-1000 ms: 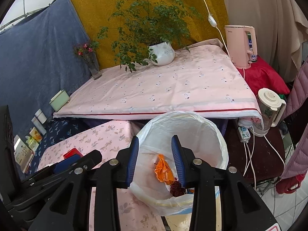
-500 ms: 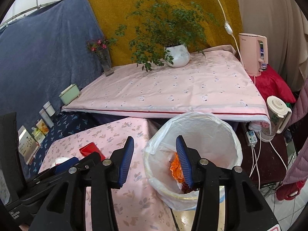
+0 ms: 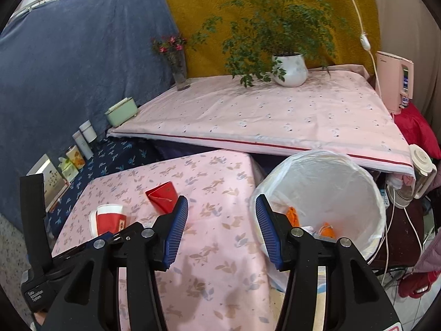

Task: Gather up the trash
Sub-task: 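Move both tools back to the white glove and red card box, then grasp the white glove with the left tool while the right tool grasps the red box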

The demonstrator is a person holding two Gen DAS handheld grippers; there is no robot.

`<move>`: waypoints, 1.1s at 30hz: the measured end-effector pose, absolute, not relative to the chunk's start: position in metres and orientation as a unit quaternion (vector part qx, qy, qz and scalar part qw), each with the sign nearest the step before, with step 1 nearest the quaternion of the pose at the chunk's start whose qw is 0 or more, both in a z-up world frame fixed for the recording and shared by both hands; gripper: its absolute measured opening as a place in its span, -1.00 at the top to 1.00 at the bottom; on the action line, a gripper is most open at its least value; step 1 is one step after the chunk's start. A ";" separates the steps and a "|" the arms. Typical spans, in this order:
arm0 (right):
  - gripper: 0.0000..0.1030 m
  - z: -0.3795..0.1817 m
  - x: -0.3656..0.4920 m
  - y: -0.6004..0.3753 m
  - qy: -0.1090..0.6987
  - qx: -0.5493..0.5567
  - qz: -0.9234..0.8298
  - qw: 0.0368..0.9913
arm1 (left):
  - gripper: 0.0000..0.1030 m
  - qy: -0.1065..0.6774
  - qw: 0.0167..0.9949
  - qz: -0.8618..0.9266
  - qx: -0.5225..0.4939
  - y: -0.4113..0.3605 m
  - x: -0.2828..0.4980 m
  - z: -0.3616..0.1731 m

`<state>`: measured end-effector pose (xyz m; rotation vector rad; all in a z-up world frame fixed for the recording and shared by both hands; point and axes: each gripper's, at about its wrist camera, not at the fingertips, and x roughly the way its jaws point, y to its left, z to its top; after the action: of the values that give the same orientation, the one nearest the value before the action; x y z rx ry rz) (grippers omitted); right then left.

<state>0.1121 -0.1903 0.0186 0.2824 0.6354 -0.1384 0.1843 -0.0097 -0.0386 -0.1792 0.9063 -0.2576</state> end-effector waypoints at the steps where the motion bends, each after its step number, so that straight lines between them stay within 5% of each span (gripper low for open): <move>1: 0.02 0.016 0.115 -0.186 0.315 0.136 -0.063 0.937 | -0.39 0.440 0.886 -0.118 -0.090 -0.004 0.187 -0.043; 19: -0.18 -0.031 0.194 -0.128 0.369 0.111 -0.011 0.923 | -0.37 0.502 0.848 -0.064 -0.155 0.050 0.225 -0.102; 33: -0.18 -0.061 0.241 -0.113 0.396 0.100 0.016 0.913 | 0.65 0.519 0.834 -0.098 -0.157 0.045 0.235 -0.113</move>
<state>0.2410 -0.1125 -0.0614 0.2056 0.8160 0.0336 0.2345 0.0446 -0.1132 -0.3331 1.1000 -0.2077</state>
